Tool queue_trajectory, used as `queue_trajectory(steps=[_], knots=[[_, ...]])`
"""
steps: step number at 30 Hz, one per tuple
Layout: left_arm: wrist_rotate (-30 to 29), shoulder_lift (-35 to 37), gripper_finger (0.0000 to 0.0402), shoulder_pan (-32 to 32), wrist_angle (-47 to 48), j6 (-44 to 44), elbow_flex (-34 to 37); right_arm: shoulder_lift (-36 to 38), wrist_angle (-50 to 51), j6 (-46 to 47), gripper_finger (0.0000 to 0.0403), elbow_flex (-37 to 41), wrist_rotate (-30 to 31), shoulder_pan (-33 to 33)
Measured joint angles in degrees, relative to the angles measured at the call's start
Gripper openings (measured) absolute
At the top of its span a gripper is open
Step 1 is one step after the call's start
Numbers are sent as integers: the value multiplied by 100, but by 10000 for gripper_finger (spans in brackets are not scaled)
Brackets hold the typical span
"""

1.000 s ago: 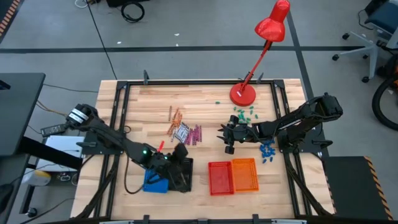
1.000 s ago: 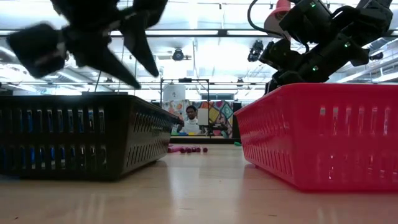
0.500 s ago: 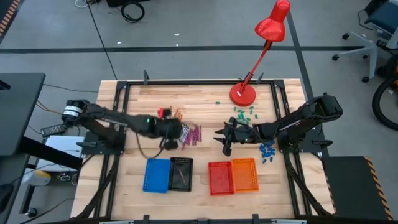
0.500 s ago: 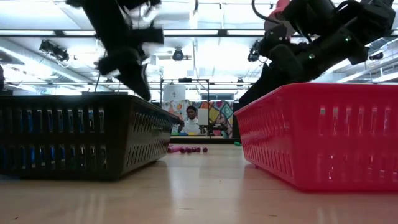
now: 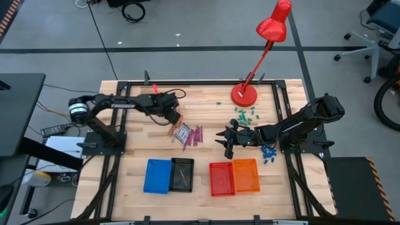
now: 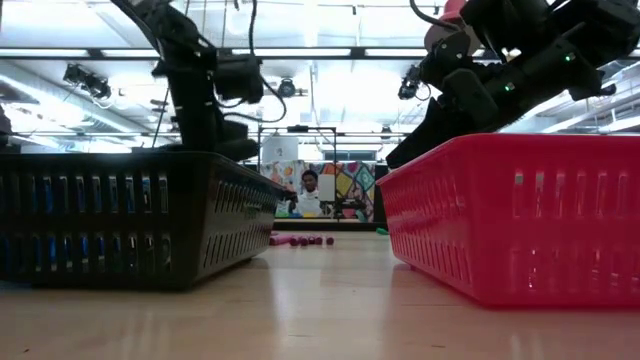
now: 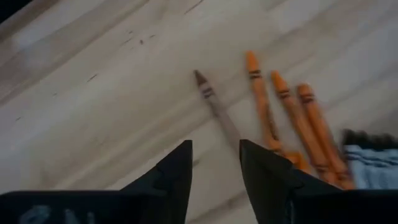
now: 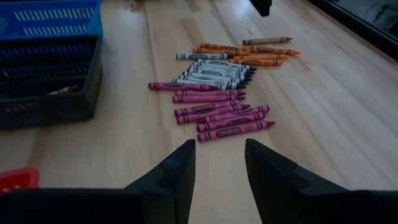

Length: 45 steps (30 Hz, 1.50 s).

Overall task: Sort crayons
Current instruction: Put the brown crayon into the black basket

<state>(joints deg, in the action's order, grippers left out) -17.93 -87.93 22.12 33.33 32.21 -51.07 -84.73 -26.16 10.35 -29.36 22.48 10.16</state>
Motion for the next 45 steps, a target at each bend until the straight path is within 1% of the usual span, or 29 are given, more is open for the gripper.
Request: queue_trajectory(steps=[6,8,14,19,22,25,31,35,38,43,45], knots=[[30,-486,186,114,-630,-22,-2,-2,-42,-1,144,0,-2,59],[40,-605,193,112,-662,-24,-2,-2,-60,-3,144,0,-2,86],[87,-959,194,149,-683,-28,-2,-2,-182,-25,144,0,-1,155],[101,-1048,192,145,-681,-173,-28,-2,-216,-25,144,0,-4,183],[173,-1048,174,145,-618,-175,-34,-2,-213,-9,144,0,-39,183],[383,-1052,140,149,-512,-252,-37,-2,-210,-27,144,0,-151,186],[590,-1052,66,140,-429,-483,-37,-2,-209,-118,144,0,-148,276],[661,-1049,30,140,-396,-496,-36,-2,-209,-153,144,0,-126,312],[669,-1039,23,140,-377,-496,-28,-2,-207,-153,144,0,-116,310],[720,-919,32,136,-342,-583,-1,-2,-207,-153,144,0,-113,310],[812,-791,33,125,-193,-570,23,-2,-205,-153,144,0,-113,308]])
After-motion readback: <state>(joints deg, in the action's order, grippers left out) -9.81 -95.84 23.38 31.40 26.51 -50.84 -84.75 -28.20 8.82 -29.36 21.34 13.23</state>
